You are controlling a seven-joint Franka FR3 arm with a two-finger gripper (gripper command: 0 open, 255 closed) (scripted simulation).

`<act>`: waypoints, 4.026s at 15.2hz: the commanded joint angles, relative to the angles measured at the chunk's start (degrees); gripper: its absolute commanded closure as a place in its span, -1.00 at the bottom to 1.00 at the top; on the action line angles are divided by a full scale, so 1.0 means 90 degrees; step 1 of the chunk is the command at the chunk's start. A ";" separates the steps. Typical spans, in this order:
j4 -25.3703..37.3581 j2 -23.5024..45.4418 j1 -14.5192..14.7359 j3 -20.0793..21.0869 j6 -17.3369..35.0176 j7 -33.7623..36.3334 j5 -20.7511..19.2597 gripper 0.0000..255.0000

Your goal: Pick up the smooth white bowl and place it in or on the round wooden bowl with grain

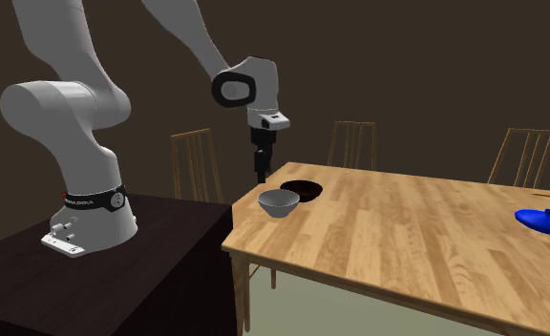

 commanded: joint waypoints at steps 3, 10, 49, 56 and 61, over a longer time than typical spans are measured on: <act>0.0440 0.1266 0.0109 -0.0084 0.0777 0.1098 -0.1248 -1.00; 0.0996 0.2493 0.0860 -0.0837 0.1416 0.2134 -0.2430 -1.00; 0.0932 0.1351 0.0329 -0.0091 0.0423 0.1452 -0.1370 1.00; 0.1216 0.0953 0.0297 0.0082 -0.0204 0.1333 -0.1027 1.00; 0.2480 0.1714 0.0761 0.0054 -0.0795 0.2234 -0.1716 1.00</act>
